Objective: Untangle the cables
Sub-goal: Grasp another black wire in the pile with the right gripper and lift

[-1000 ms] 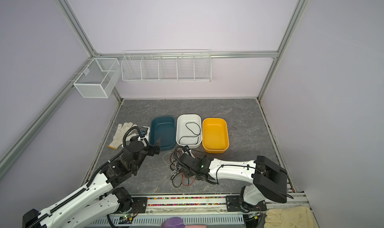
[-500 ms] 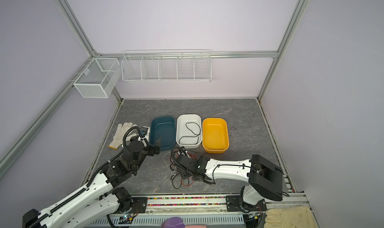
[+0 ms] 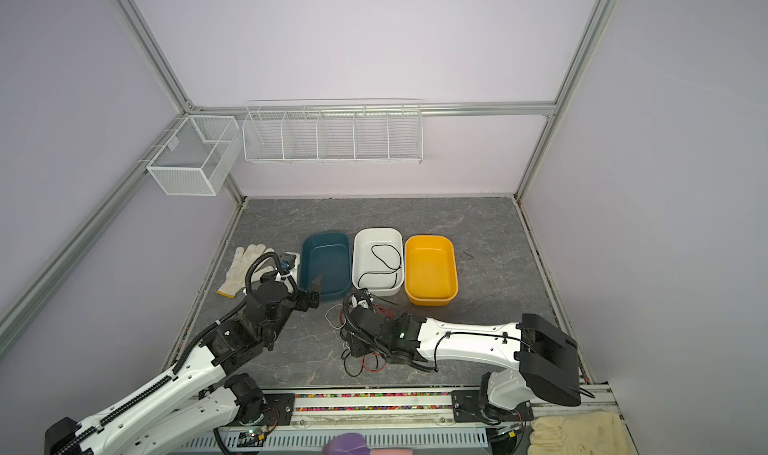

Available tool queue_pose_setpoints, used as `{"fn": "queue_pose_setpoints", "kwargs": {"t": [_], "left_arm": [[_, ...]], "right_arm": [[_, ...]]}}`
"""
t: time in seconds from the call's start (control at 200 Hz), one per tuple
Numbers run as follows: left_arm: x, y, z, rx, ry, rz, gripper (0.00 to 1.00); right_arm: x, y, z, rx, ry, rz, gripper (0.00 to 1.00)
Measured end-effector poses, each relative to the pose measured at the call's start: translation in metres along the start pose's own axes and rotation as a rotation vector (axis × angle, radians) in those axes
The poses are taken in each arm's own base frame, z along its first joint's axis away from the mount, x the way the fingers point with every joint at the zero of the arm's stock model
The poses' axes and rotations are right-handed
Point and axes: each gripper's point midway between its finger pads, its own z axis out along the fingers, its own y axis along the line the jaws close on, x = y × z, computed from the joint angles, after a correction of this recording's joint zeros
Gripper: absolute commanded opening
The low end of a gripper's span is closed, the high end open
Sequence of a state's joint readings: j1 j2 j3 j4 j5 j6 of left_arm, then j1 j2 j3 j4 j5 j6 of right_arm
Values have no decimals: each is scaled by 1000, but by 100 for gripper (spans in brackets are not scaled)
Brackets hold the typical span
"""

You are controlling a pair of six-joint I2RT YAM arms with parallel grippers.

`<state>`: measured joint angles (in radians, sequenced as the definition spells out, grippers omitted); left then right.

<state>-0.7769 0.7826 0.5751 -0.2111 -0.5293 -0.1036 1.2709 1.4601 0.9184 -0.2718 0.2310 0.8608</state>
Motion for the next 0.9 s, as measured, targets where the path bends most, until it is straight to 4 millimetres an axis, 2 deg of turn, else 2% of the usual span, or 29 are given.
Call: {"fn": "queue_pose_setpoints", "kwargs": {"t": [0.13,0.37,0.67,0.9], "left_arm": [[-1,0,-1,0,-3,-2,99],[-2,0,-1,1,-6,-4,99],[-1,-6,-2,39,-2,-4,99],[3,-33,-6,199,7,35,99]], "right_arm": [[-1,5,6,1,3,26,49],[8,-2,21,38,35,57,44],[14,-4,30,47,56,76,22],[9,-7,26,64,31,69,7]]}}
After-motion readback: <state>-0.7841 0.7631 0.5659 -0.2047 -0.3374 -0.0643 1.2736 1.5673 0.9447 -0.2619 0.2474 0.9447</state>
